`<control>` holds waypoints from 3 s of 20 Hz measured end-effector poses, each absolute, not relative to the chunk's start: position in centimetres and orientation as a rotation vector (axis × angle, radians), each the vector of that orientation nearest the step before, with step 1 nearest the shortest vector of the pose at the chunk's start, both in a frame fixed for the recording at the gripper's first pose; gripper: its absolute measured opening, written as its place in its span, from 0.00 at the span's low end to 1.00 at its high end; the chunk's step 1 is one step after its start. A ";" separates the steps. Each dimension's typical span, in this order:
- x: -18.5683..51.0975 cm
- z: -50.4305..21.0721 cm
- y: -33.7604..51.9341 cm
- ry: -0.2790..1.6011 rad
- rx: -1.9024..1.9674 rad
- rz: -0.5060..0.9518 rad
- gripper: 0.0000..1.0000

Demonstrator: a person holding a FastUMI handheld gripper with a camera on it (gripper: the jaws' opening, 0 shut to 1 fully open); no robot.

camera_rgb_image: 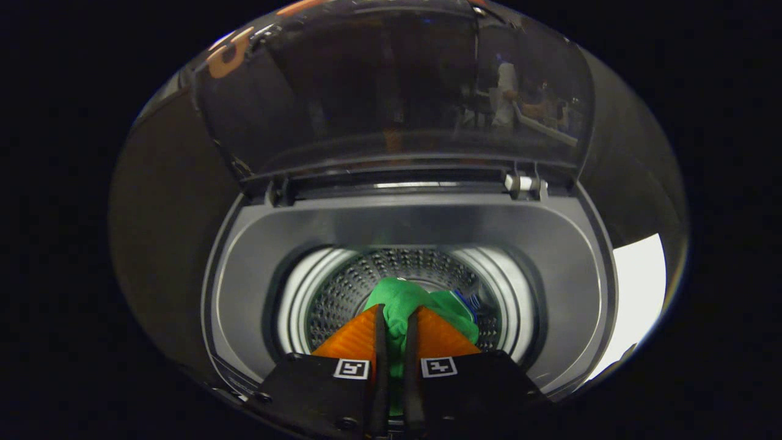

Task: Put the clothes into the washing machine and then close the washing machine lid.

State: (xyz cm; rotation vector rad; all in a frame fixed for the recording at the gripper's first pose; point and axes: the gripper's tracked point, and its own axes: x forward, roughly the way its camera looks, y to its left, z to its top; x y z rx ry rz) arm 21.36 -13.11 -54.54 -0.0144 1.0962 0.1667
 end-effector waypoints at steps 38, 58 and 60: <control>33.6 -20.7 -8.4 0.395 0.041 0.225 0.99; 46.0 -28.3 -6.3 0.552 -0.074 0.156 0.99; 46.0 -28.4 -6.2 0.556 -0.077 0.162 0.99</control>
